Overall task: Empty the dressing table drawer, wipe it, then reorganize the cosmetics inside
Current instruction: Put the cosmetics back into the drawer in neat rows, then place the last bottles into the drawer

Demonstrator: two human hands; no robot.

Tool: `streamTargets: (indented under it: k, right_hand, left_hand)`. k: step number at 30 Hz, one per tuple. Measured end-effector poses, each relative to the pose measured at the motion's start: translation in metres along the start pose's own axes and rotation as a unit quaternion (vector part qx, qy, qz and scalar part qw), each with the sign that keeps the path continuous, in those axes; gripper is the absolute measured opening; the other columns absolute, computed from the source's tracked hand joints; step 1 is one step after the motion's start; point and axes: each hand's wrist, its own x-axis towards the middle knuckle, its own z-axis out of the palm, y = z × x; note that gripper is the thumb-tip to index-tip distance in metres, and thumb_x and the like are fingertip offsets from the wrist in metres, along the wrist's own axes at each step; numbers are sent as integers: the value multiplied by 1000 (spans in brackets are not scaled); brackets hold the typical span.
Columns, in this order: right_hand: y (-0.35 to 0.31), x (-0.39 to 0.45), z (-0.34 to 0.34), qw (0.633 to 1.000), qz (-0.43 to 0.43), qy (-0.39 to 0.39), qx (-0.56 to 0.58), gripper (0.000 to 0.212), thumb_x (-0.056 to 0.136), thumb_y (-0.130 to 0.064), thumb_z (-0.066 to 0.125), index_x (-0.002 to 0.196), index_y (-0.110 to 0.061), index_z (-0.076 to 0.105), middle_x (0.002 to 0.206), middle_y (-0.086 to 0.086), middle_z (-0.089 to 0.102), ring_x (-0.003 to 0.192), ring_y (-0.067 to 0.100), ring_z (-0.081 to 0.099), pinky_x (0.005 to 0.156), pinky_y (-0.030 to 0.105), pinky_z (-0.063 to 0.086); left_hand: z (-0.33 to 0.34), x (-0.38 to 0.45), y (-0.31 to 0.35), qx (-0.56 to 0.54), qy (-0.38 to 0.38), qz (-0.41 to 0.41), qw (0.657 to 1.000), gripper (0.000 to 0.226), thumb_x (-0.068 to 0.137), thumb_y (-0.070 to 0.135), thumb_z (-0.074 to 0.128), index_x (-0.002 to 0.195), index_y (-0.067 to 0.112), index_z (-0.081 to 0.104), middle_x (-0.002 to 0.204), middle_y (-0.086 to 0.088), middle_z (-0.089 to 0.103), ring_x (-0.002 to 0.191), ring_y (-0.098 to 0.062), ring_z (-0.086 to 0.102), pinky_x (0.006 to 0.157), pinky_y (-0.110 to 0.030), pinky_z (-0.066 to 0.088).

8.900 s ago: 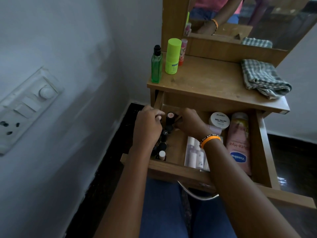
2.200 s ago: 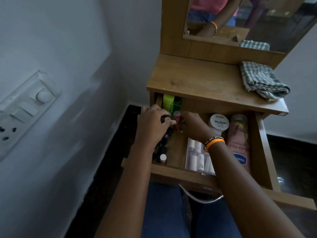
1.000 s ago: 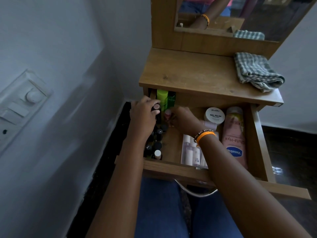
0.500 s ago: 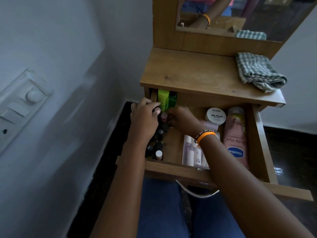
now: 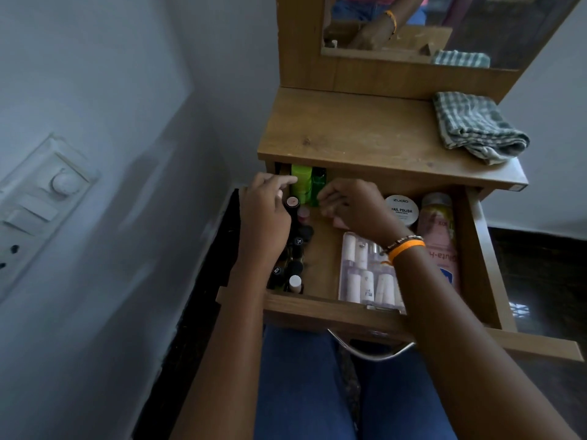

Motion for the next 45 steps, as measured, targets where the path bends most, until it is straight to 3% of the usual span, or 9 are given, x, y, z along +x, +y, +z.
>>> streamTargets:
  k: [3, 7, 10, 14, 19, 29, 35, 40, 45]
  right_hand:
    - [-5, -30, -26, 999, 4, 34, 21, 37, 79, 18, 42, 100, -1, 65, 95, 10, 70, 80, 13, 67, 65, 8, 52]
    - [0, -85, -46, 994, 13, 51, -96, 26, 88, 1, 52, 103, -17, 64, 93, -7, 66, 83, 2, 63, 73, 12, 53]
    - [8, -130, -40, 985, 35, 64, -157, 19, 90, -14, 53, 103, -24, 62, 92, -13, 63, 75, 1, 61, 61, 15, 50]
    - [21, -179, -21, 968, 58, 169, -178, 13, 90, -22, 53, 94, -23, 65, 89, -6, 67, 78, 12, 62, 61, 25, 47]
    - [31, -196, 0, 929, 6, 254, -269, 34, 97, -32, 31, 98, -21, 63, 88, -2, 70, 88, 15, 59, 77, 31, 47]
    - [35, -187, 4, 915, 20, 247, -319, 46, 97, -41, 22, 133, -22, 44, 143, 0, 45, 139, 19, 29, 113, 43, 21]
    - [44, -173, -8, 919, -33, 208, -334, 59, 94, -50, 25, 146, -20, 24, 156, 0, 17, 146, 24, 6, 117, 47, 8]
    - [61, -141, -25, 903, -80, 179, -382, 82, 82, -46, 56, 147, -18, 16, 157, 7, 10, 145, 32, 1, 118, 44, 2]
    - [69, -95, -40, 887, -60, 189, -417, 113, 65, -38, 77, 149, -17, 4, 157, 10, 6, 145, 30, -2, 117, 47, 2]
  left_hand:
    - [-4, -26, 23, -12, -12, 22, 1000, 37, 92, -4, 40, 108, 16, 67, 104, 11, 48, 93, -1, 41, 80, 3, 31]
    - [5, -74, 40, -2, -58, 43, 997, 27, 92, 8, 49, 105, 23, 67, 106, 16, 50, 104, -2, 41, 80, -9, 38]
    - [12, -105, 40, 48, -80, 84, 992, 25, 89, 21, 47, 102, 27, 67, 100, 19, 50, 94, -2, 35, 73, -12, 33]
    - [9, -127, 29, 81, -85, 96, 988, 32, 88, 28, 39, 103, 28, 67, 100, 15, 58, 97, -4, 38, 78, -15, 34]
    - [5, -137, 19, 172, -100, 129, 972, 41, 98, 39, 22, 120, 31, 56, 120, 13, 59, 121, -14, 41, 98, -31, 26]
    - [7, -130, 15, 222, -132, 165, 952, 77, 88, 70, 21, 149, 24, 19, 157, 2, 21, 146, -22, 1, 113, -39, 2]
    - [21, -109, 11, 234, -130, 178, 947, 99, 75, 58, 57, 150, 22, 2, 159, -3, 10, 145, -23, -14, 115, -52, 9]
    - [34, -71, 16, 242, -148, 174, 943, 106, 80, 50, 60, 143, 33, -24, 156, 3, -16, 137, -18, -36, 112, -47, -11]
    - [51, -29, 27, 280, -138, 167, 935, 107, 83, 50, 59, 139, 28, -30, 147, 2, -36, 129, -29, -42, 108, -46, -22]
